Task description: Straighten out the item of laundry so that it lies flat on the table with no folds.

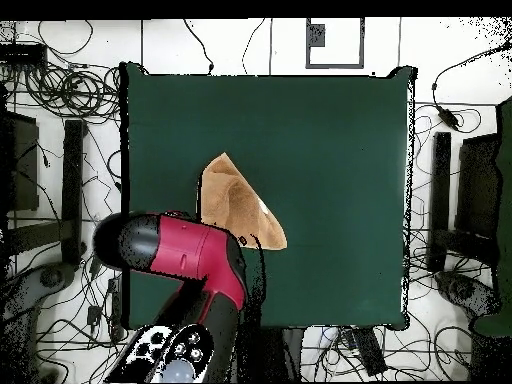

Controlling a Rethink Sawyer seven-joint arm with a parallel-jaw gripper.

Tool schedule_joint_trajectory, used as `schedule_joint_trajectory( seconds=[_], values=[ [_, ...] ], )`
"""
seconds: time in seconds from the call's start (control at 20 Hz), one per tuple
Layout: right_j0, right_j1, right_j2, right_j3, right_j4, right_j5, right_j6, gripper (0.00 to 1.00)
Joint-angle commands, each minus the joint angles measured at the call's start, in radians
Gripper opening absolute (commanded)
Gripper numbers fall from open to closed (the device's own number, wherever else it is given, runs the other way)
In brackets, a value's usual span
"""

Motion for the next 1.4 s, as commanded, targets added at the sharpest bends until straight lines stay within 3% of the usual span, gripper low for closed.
schedule_joint_trajectory(
  seconds=[0.05,0.15,0.6,0.85,1.4],
  values=[
    [-0.014,0.013,0.110,0.052,0.051,-0.110,0.186,0.00],
    [-0.027,0.047,0.131,0.027,0.067,-0.137,0.192,0.00],
    [0.055,0.175,0.054,-0.141,0.130,-0.016,0.414,0.00],
    [0.048,0.212,0.061,-0.185,0.178,-0.051,0.454,0.00],
    [0.095,0.384,-0.021,-0.429,0.244,0.004,0.690,0.00]
  ],
)
